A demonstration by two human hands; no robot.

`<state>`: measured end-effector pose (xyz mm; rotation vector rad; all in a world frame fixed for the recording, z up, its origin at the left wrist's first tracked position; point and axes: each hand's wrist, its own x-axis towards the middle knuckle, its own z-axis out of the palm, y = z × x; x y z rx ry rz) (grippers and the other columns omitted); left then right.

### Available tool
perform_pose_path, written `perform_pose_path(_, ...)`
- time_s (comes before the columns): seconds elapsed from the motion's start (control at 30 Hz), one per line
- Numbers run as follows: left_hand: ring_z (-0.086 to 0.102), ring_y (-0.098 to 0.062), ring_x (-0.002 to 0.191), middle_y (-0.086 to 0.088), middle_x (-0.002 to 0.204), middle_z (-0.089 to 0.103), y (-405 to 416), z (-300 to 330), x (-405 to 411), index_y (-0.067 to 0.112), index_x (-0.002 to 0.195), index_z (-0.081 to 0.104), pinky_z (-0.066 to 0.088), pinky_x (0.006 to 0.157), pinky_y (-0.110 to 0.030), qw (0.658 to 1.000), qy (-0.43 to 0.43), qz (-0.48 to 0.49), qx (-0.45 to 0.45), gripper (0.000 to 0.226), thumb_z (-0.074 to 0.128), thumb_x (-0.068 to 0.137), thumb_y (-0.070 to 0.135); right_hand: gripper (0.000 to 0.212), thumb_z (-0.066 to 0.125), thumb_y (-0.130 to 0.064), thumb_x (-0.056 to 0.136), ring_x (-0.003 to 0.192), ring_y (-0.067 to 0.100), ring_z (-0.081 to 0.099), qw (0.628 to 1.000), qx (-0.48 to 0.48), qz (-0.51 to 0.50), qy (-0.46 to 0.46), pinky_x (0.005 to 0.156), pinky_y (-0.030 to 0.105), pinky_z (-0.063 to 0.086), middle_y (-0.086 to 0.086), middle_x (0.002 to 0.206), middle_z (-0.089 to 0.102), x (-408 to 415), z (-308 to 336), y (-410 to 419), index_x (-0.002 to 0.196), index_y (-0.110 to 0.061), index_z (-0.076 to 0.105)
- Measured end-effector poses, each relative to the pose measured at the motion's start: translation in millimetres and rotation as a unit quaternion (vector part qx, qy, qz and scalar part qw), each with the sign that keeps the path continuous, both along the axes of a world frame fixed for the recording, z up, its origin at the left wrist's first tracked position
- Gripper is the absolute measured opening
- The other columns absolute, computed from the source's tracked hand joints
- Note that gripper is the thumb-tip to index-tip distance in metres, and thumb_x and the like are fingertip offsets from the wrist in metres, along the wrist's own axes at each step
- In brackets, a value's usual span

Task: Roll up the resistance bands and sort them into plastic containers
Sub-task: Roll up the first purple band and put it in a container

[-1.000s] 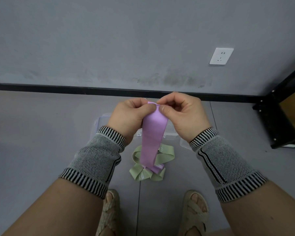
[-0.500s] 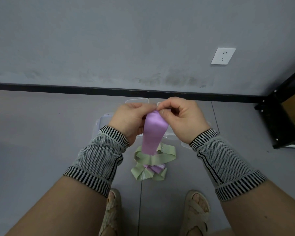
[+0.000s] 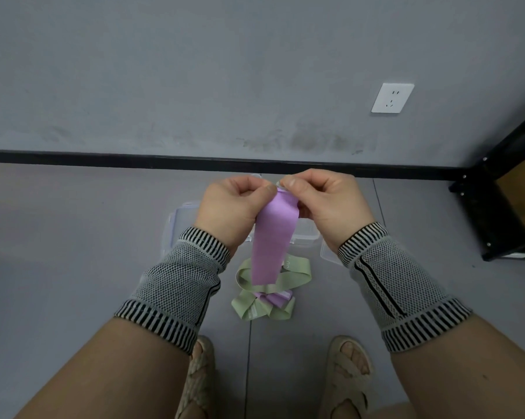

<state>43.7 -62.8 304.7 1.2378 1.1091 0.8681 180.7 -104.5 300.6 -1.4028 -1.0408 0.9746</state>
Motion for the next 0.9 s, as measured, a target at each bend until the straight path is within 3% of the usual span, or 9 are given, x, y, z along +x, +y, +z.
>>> perform_pose_path(0.17,0.064,-0.021,0.074,-0.009,0.075,0.069,1.3,-2.2,0.2,0.011,0.073,0.068,0.054,0.078,-0.042,1.0,0.008,-0.004,0.013,0.012,0.066,0.084,0.009,0.009,0.069,-0.014,0.085,0.07,0.022,0.065,1.0,-0.017,-0.002,-0.013,0.072,0.046,0.058,0.017,0.078,0.071,1.5,0.8,-0.8,0.078,-0.009,0.072)
perform_pose_path(0.4,0.064,-0.019,0.071,-0.005,0.07,0.068,0.0,0.9,1.6,0.011,0.072,0.067,0.055,0.075,-0.038,1.0,0.003,-0.005,0.012,0.014,0.065,0.085,0.007,0.007,0.071,-0.017,0.084,0.059,0.012,0.061,0.998,-0.023,0.012,-0.056,0.057,0.028,0.055,0.004,0.067,0.069,5.4,2.3,0.2,0.077,-0.015,0.073)
perform_pose_path(0.5,0.062,-0.016,0.067,-0.004,0.067,0.067,-1.0,1.0,2.5,0.01,0.07,0.066,0.054,0.069,-0.033,1.0,-0.003,-0.01,0.0,0.015,0.064,0.085,0.005,0.007,0.07,-0.016,0.084,0.054,0.012,0.058,0.997,-0.031,0.007,-0.065,0.052,0.024,0.05,0.008,0.066,0.068,6.9,1.6,0.2,0.079,-0.011,0.073)
perform_pose_path(0.67,0.061,-0.019,0.068,-0.009,0.072,0.066,-1.9,2.4,1.9,0.008,0.068,0.065,0.053,0.064,-0.029,0.998,-0.037,-0.019,-0.038,0.018,0.062,0.085,0.002,0.009,0.068,-0.009,0.085,0.062,0.023,0.062,0.999,-0.041,0.009,-0.017,0.062,0.038,0.057,0.015,0.071,0.069,5.2,1.4,-1.4,0.076,-0.008,0.07)
perform_pose_path(0.9,0.062,-0.018,0.067,-0.003,0.067,0.068,-1.0,4.9,0.6,0.011,0.065,0.067,0.053,0.063,-0.028,0.995,-0.066,-0.024,-0.071,0.024,0.06,0.083,-0.004,0.014,0.063,0.005,0.083,0.069,0.023,0.061,0.993,-0.054,0.035,0.103,0.073,0.041,0.056,0.014,0.074,0.064,4.6,2.2,-0.4,0.073,-0.005,0.064)
